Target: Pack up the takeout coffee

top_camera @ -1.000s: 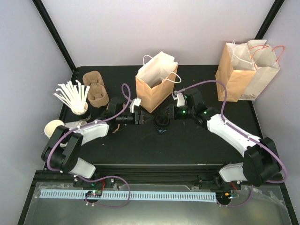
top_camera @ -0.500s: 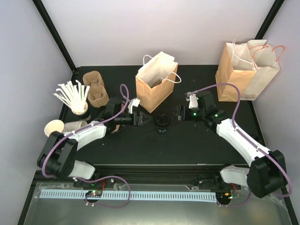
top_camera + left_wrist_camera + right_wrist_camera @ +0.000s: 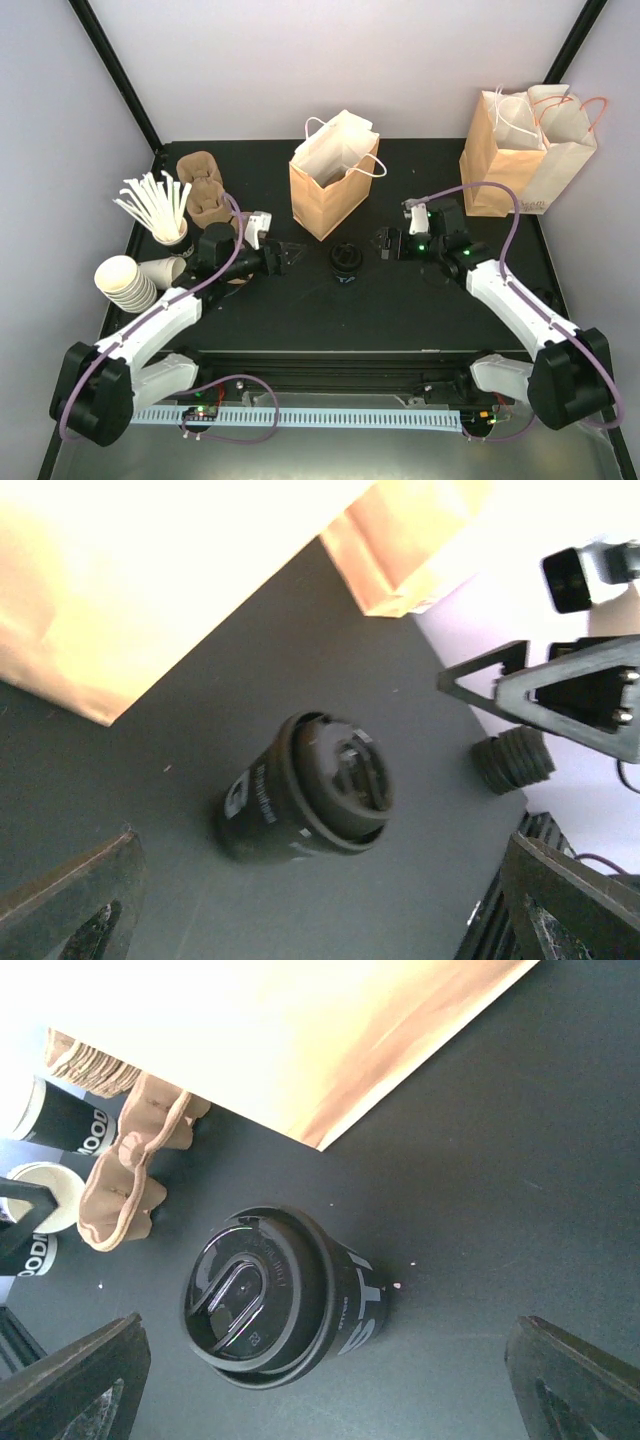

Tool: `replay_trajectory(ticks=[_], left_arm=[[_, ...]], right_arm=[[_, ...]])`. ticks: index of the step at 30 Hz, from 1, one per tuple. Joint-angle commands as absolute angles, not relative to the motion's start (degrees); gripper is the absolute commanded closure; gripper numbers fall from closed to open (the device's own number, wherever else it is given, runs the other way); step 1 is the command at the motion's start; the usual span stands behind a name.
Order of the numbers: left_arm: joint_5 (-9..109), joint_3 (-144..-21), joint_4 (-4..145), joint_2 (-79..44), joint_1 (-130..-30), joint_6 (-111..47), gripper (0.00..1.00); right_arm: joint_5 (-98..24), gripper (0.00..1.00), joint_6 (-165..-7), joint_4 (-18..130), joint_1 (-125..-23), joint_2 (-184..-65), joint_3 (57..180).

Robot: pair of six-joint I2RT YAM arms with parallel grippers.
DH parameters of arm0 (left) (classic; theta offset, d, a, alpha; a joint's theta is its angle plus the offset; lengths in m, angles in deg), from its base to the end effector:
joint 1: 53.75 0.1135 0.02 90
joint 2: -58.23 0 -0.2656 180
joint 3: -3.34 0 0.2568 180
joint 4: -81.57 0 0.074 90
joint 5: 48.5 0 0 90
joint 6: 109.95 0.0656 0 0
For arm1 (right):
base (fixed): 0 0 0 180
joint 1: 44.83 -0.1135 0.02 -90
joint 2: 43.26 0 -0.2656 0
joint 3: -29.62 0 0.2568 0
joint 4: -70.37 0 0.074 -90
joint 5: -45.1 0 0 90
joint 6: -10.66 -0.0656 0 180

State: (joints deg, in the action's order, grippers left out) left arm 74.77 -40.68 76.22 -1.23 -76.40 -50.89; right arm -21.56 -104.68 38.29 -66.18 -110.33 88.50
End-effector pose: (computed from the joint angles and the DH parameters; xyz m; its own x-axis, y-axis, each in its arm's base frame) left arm 0.2197 -0.1307 0.2282 -0.6898 -0.1779 -0.7017 0.5137 0.5627 -0.6477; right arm 0.2449 0.1236 0.2348 -0.8077 0.1062 -0.5800 -0.2989 0.7741 0.5580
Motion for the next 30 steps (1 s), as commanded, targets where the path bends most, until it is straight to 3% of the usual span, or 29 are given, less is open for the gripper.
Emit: replay_trajectory(ticks=[1,6,17,30], left_arm=[[77.95,-40.49,77.43,-4.85,-74.95,-51.28,0.01],[85.71,-42.06,82.9,-12.29,-75.24,-53.6,0.07],[88.18,-43.4,97.17,-24.81,-78.36,-58.96,0.08],[89.68,-45.75,105.35,-33.34,-79.1,-61.77,0.01]], right_arm=[[-17.39,0.0,-104.33,42.35,-65.66,-113.84,87.54],[-11.81,0.0,-106.64,48.43,-65.66,-117.49,86.29],[-2.94,0.0,-110.71,58.73,-64.87,-126.46,85.31],[0.59,0.0,-115.15,67.07,-64.87,-132.2,84.07]])
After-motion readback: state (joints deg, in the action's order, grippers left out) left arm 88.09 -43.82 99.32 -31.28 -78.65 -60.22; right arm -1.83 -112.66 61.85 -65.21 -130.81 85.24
